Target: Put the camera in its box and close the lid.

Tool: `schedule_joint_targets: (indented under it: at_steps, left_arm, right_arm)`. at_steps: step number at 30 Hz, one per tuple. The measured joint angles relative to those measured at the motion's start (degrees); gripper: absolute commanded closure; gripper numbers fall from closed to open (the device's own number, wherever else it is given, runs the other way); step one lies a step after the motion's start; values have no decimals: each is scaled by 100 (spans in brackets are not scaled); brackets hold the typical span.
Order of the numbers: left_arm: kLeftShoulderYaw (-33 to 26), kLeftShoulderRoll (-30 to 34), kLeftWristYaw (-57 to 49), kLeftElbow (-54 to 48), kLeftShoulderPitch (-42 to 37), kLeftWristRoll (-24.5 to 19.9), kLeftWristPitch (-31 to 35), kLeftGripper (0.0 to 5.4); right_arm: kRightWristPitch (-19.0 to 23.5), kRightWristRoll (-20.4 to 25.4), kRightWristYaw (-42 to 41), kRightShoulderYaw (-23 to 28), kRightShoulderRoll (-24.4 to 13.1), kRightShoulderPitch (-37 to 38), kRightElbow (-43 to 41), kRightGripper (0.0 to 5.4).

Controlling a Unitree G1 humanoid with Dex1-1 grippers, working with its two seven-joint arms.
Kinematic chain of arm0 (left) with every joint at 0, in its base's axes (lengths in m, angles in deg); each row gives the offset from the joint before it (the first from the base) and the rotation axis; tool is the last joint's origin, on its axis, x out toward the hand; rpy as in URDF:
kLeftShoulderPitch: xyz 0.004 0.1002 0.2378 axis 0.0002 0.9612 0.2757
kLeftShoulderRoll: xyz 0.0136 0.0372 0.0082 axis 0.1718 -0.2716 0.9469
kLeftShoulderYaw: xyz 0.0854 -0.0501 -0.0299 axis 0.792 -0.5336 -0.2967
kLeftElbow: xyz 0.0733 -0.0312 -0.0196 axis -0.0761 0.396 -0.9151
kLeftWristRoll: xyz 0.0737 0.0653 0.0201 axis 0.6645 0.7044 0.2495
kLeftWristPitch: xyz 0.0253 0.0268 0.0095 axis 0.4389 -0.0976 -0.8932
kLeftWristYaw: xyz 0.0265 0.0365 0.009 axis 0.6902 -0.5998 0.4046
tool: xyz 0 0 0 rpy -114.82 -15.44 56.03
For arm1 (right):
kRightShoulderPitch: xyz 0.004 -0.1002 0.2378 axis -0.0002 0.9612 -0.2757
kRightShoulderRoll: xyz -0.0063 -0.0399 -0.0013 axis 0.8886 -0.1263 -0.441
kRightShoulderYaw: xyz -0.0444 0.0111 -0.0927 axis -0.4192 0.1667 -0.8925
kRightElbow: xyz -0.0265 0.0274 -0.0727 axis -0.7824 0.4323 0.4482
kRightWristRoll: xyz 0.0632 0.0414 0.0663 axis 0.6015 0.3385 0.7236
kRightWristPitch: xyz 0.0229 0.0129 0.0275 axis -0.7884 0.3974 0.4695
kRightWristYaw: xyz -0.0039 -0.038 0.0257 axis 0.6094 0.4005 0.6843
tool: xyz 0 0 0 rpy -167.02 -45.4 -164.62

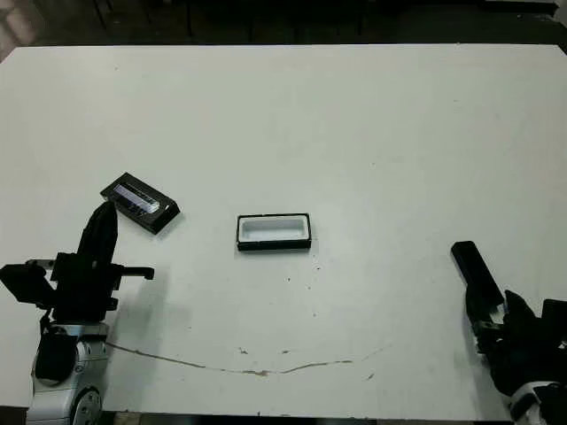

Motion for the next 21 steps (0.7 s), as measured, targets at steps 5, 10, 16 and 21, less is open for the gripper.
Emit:
schedule_joint_targets:
  at_steps: [5,10,16,21]
  left_arm:
    - [0,0,0,12,1,48,-22,540]
    - [0,0,40,37,0,25,-24,540]
    - [-1,-1,32,46,0,63,-45,540]
    - [0,-1,33,53,2,63,-62,540]
  right_arm:
    - [-235,-37,-272,-114,-33,44,88,491]
    - [-450,-128,-639,-128,-59,66,219,503]
    - [-562,-187,-769,-88,-58,56,277,503]
    - [-652,-108,-865,77,-89,-74,244,503]
